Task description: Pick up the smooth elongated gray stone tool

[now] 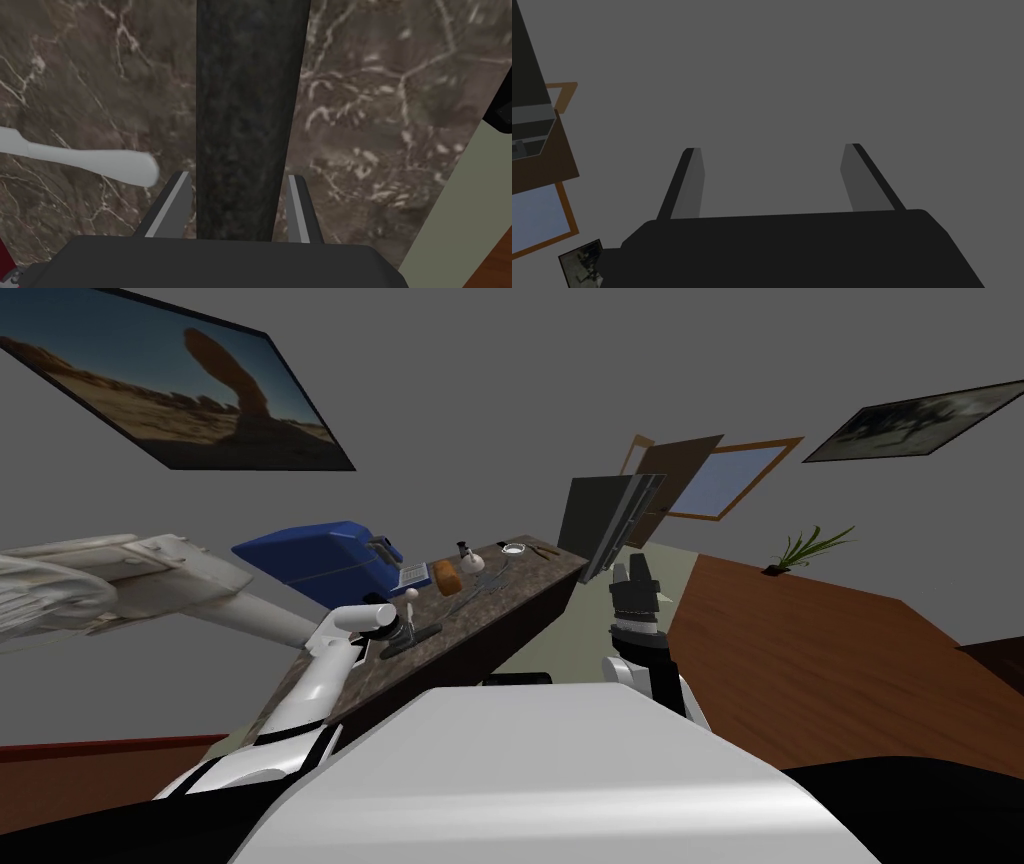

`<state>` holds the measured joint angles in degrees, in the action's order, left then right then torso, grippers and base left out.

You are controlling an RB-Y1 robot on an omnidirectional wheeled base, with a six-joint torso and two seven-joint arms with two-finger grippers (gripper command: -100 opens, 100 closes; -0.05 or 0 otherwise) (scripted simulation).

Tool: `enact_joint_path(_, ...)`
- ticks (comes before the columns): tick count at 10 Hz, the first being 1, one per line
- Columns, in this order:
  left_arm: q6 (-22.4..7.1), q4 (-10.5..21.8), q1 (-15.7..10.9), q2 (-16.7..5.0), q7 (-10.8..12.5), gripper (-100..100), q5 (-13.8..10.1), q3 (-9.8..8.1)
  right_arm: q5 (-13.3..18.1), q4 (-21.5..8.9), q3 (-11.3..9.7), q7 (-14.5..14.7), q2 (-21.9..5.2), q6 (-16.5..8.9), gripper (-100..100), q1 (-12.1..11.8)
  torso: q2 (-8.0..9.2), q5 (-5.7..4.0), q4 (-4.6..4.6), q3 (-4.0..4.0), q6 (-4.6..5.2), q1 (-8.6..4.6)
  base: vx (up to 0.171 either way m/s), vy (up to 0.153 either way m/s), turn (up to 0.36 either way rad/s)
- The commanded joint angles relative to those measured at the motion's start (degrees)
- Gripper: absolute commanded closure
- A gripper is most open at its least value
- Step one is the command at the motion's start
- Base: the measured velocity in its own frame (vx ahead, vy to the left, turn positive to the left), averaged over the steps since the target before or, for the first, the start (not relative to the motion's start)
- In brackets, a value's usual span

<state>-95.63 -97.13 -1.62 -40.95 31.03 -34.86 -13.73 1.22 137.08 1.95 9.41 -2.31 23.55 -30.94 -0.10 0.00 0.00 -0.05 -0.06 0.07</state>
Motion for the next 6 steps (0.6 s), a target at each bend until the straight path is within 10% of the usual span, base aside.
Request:
enact_joint_path(1, 0.0, 0.0, 0.0, 0.0, 0.0, 100, 0.0, 0.00, 0.0, 0.0, 0.0, 0.0, 0.0, 0.0, 0, 0.0, 0.00, 0.00, 0.00, 0.00, 0.00, 0.00, 0.000, 0.000, 0.000)
enact_joint_path(2, 0.0, 0.0, 0.0, 0.0, 0.0, 100, 0.0, -0.01, 0.0, 0.0, 0.0, 0.0, 0.0, 0.0, 0, 0.0, -0.01, 0.00, 0.00, 0.00, 0.01, 0.01, 0.000, 0.000, 0.000)
enact_joint_path(3, 0.0, 0.0, 0.0, 0.0, 0.0, 0, 0.0, -0.01, 0.0, 0.0, 0.0, 0.0, 0.0, 0.0, 0, 0.0, -0.01, -0.01, 0.00, -0.01, 0.02, 0.00, 0.000, 0.000, 0.000)
enact_joint_path(4, -1.7, -1.6, -0.3, -0.7, 0.9, 100, -0.6, -0.39, 0.0, 0.0, 0.0, 0.0, 0.0, 0.0, 0, 0.0, -0.01, -0.01, 0.00, 0.00, 0.02, 0.00, 0.002, 0.000, 0.013)
enact_joint_path(6, -3.9, -3.7, -0.3, -1.4, 1.8, 100, -1.6, -0.91, 0.0, 0.0, 0.0, 0.0, 0.0, 0.0, 0, 0.0, 0.00, -0.07, 0.04, 0.02, 0.02, -0.06, 0.004, 0.001, 0.014)
